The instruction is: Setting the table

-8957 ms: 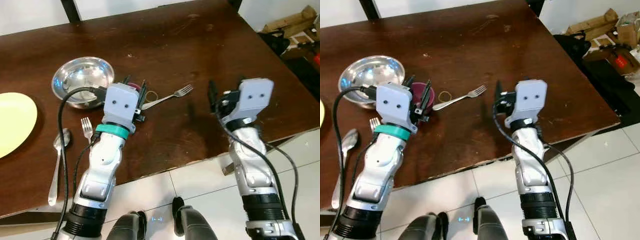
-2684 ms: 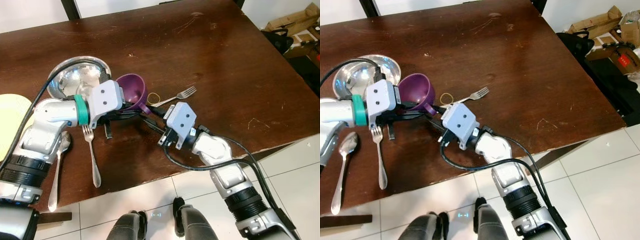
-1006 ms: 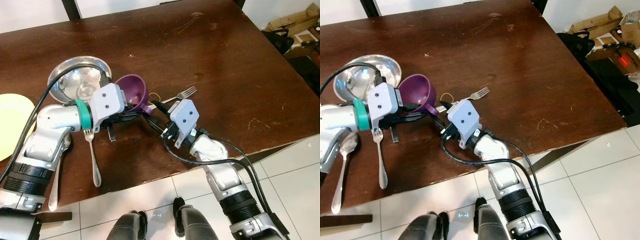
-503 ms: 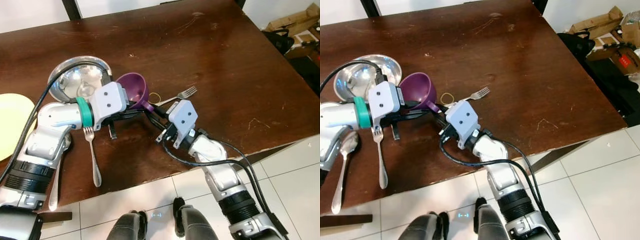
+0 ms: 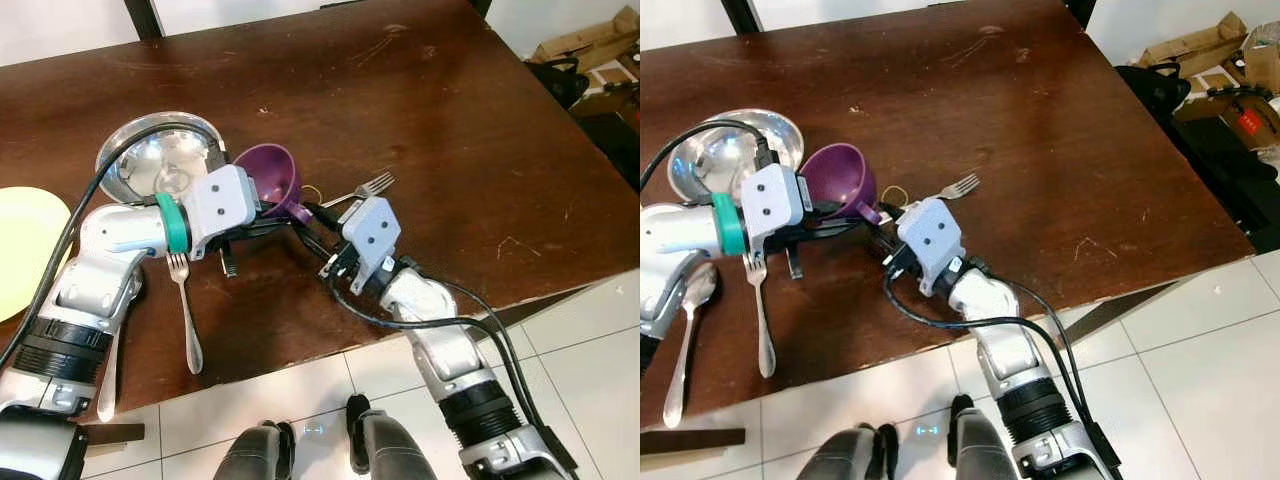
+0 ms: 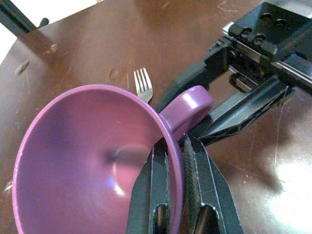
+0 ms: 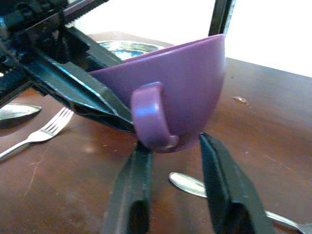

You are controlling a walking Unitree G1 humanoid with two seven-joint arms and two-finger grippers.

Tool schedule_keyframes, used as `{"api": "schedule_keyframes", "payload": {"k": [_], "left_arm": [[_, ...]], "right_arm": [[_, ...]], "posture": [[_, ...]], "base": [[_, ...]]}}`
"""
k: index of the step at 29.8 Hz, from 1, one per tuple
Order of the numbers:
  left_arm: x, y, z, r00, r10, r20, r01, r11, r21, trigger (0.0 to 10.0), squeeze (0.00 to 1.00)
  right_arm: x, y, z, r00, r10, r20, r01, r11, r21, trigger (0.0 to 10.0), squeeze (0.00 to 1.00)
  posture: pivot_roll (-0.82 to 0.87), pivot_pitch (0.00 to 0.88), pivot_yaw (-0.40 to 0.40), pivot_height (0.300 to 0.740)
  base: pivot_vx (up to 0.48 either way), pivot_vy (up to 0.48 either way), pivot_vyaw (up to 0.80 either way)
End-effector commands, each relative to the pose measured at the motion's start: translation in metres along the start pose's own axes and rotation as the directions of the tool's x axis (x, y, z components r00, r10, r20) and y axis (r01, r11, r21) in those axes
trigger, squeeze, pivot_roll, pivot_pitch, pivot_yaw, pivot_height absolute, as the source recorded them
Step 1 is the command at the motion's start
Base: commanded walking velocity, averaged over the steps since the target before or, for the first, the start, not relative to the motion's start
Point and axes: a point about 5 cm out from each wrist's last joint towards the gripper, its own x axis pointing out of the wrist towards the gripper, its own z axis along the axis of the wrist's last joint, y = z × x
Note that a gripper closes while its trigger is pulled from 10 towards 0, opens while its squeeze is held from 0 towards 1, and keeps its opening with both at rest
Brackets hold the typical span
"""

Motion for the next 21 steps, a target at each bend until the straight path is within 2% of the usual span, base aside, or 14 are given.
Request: {"api": "schedule_keyframes", "payload": {"k": [1, 3, 4, 6, 7, 8, 10, 13, 16, 21], "left_arm": [[0.004, -0.017, -0.019, 0.995, -0.075, -0.059, 0.070, 0.994, -0.085, 10.0, 0.00], [0.004, -0.015, -0.019, 0.997, -0.062, -0.049, 0.057, 0.992, -0.111, 10.0, 0.00], [0.004, -0.013, -0.019, 0.998, -0.046, -0.032, 0.040, 0.985, -0.167, 10.0, 0.00], [0.004, -0.013, -0.019, 0.998, -0.046, -0.032, 0.040, 0.985, -0.167, 10.0, 0.00], [0.002, -0.010, -0.020, 1.000, -0.026, -0.014, 0.022, 0.973, -0.230, 10.0, 0.00], [0.002, -0.010, -0.020, 1.000, -0.026, -0.014, 0.022, 0.973, -0.230, 10.0, 0.00], [-0.003, -0.003, -0.020, 1.000, -0.002, 0.017, 0.007, 0.947, -0.322, 10.0, 0.00], [-0.008, 0.003, -0.018, 0.999, 0.019, 0.029, -0.008, 0.937, -0.349, 10.0, 0.00], [-0.016, 0.014, -0.018, 0.999, 0.054, -0.005, -0.053, 0.950, -0.309, 10.0, 0.00], [-0.022, 0.019, -0.017, 0.998, 0.058, -0.019, -0.061, 0.954, -0.294, 10.0, 0.00]], "right_arm": [[-0.002, -0.013, 0.019, 0.992, -0.076, 0.102, 0.076, 0.997, 0.011, 10.0, 0.00], [-0.003, -0.013, 0.021, 0.990, -0.083, 0.113, 0.081, 0.996, 0.023, 10.0, 0.00], [-0.004, -0.014, 0.024, 0.986, -0.096, 0.134, 0.091, 0.995, 0.042, 10.0, 0.00], [-0.004, -0.014, 0.024, 0.986, -0.096, 0.134, 0.091, 0.995, 0.042, 10.0, 0.00], [-0.005, -0.015, 0.029, 0.980, -0.116, 0.159, 0.108, 0.992, 0.061, 10.0, 0.00], [-0.005, -0.015, 0.029, 0.980, -0.116, 0.159, 0.108, 0.992, 0.061, 10.0, 0.00], [-0.004, -0.020, 0.044, 0.963, -0.162, 0.216, 0.148, 0.986, 0.081, 10.0, 0.00], [-0.005, -0.022, 0.052, 0.956, -0.169, 0.241, 0.153, 0.985, 0.086, 10.0, 0.00], [-0.016, -0.009, 0.035, 0.991, -0.012, 0.131, 0.009, 1.000, 0.026, 10.0, 0.00], [-0.028, 0.001, 0.016, 0.997, 0.056, 0.046, -0.056, 0.998, 0.000, 10.0, 0.00]], "posture": [[0.03, 0.196, 0.105, 0.740], [0.03, 0.196, 0.105, 0.740], [0.03, 0.198, 0.106, 0.740], [0.03, 0.198, 0.106, 0.740], [0.03, 0.200, 0.107, 0.740], [0.03, 0.200, 0.107, 0.740], [0.02, 0.202, 0.109, 0.740], [0.03, 0.205, 0.109, 0.740], [0.02, 0.205, 0.109, 0.740], [0.02, 0.209, 0.106, 0.740]], "base": [[0.000, 0.000, 0.00], [0.000, 0.000, 0.00], [0.000, 0.000, 0.00], [0.000, 0.000, 0.00], [0.000, 0.000, 0.00], [0.000, 0.000, 0.00], [0.000, 0.000, 0.00], [0.000, 0.000, 0.00], [0.000, 0.000, 0.00], [0.000, 0.000, 0.00]]}}
